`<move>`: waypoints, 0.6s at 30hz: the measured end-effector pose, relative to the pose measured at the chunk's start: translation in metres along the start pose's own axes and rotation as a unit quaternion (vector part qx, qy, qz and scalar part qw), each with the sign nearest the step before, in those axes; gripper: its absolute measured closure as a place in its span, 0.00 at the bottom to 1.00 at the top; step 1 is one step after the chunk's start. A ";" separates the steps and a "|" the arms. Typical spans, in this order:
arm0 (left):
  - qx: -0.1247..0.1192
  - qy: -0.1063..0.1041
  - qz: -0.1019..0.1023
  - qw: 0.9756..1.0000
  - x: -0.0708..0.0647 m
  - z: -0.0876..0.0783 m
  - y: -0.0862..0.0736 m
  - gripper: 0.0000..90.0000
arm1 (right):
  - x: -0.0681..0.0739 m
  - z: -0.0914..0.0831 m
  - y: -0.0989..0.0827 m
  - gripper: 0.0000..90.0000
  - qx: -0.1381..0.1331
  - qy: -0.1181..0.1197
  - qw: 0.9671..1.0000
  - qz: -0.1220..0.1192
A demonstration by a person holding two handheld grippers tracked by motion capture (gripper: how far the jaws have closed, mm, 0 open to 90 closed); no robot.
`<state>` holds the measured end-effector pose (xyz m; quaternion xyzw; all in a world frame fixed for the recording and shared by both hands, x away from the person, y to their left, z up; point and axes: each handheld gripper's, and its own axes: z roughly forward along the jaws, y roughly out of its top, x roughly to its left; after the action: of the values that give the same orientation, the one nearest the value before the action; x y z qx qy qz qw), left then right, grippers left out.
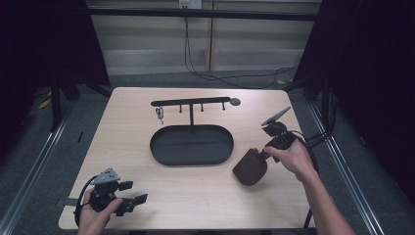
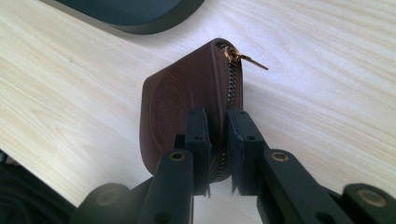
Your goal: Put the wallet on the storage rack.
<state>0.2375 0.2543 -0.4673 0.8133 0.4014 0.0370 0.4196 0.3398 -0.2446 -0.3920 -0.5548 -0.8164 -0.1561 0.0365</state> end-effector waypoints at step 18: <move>0.002 0.000 0.000 1.000 0.000 0.000 0.000 0.23 | 0.006 -0.021 0.010 0.91 0.012 -0.034 0.999 -0.003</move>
<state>0.2379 0.2545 -0.4672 0.8143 0.4011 0.0365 0.4179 0.3443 -0.2421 -0.3686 -0.5569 -0.8207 -0.1271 0.0146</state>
